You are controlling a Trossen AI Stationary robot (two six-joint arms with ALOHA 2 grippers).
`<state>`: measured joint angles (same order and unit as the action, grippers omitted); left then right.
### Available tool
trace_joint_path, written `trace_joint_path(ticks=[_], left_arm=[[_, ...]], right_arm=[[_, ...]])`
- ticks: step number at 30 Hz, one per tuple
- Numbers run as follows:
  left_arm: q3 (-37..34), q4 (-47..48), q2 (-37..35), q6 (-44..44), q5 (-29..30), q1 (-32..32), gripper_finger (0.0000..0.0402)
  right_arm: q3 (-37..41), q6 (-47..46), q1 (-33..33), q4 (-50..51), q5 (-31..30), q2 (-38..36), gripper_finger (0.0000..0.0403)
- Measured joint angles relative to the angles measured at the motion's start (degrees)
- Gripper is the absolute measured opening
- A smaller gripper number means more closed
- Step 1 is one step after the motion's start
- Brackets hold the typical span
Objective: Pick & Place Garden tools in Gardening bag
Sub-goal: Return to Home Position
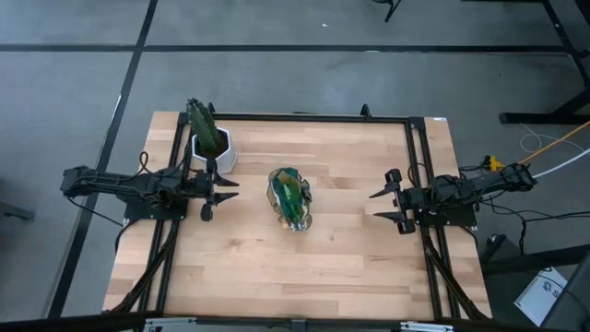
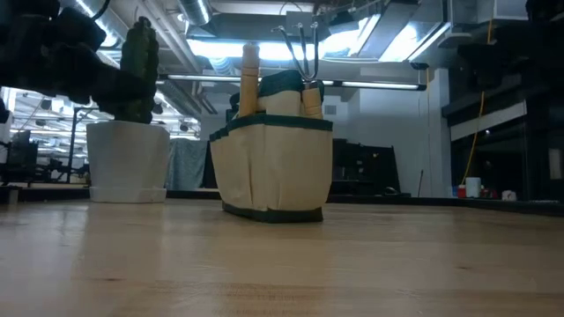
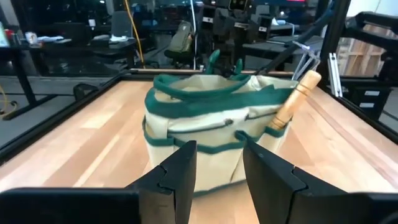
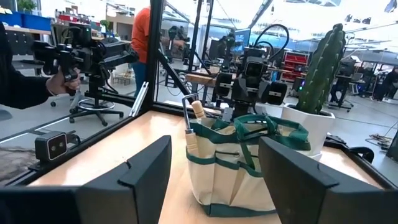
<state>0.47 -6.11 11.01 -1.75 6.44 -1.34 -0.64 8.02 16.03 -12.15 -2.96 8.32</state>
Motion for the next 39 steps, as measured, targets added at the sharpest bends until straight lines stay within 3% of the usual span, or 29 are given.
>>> trace_joint_path(ticks=[4, 9, 39], left_arm=[[0.04, 4.69, -5.06, -0.47, -0.69, 0.0, 0.0127], [0.17, 5.88, -8.83, 0.91, -6.03, 0.04, 0.0127], [0.17, 6.08, -8.83, 1.02, -6.05, 0.04, 0.0127]], right_arm=[[0.0, 0.38, 0.0, 0.01, 0.0, 0.0, 0.0242], [0.0, 0.34, 0.0, 0.57, 0.01, 0.0, 0.0242], [0.0, -0.03, 0.02, 2.08, 0.11, 0.0, 0.0242]])
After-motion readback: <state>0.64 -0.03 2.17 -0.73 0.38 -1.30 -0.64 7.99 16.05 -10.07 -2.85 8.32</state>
